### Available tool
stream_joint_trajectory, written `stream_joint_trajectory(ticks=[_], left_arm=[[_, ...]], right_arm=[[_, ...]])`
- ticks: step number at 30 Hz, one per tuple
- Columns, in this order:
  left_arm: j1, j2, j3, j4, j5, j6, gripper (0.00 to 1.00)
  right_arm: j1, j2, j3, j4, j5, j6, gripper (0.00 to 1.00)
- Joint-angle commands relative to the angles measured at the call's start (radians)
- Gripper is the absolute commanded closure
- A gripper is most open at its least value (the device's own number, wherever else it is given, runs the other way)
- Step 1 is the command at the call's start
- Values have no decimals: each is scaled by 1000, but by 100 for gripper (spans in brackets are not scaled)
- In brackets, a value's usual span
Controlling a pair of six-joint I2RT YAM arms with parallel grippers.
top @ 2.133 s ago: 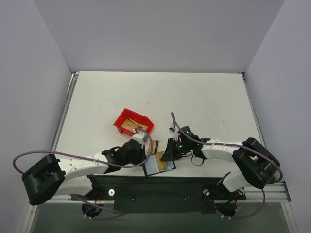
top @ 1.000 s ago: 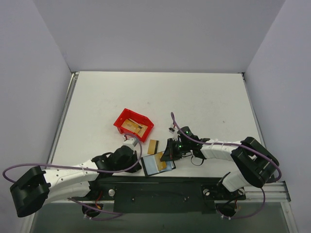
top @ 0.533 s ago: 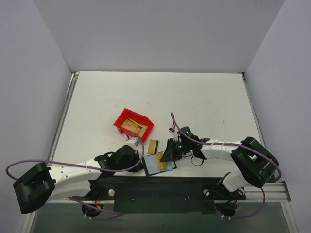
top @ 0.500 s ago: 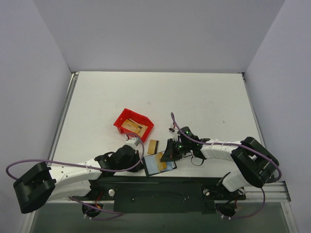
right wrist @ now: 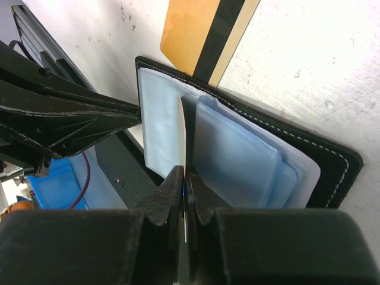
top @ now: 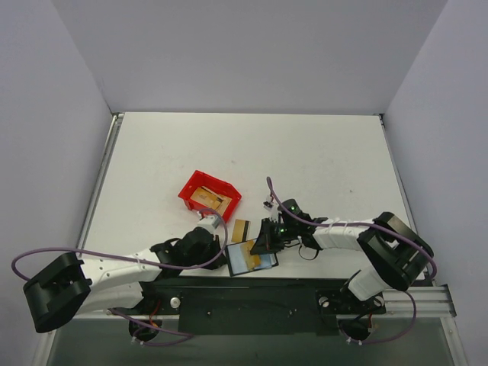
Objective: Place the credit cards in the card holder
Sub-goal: Insert the credit card into the card holder.
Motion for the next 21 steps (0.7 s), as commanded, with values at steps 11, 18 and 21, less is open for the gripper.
stream_joint_trajectory(ticks=[11, 18, 21], left_arm=[[-6, 54, 34, 28, 5, 22, 93], [-6, 61, 40, 30, 8, 27, 93], [-6, 69, 43, 31, 8, 27, 93]], right_arm=[[7, 63, -15, 83, -11, 15, 100], [24, 86, -16, 116, -17, 33, 100], [40, 92, -13, 125, -10, 44, 100]])
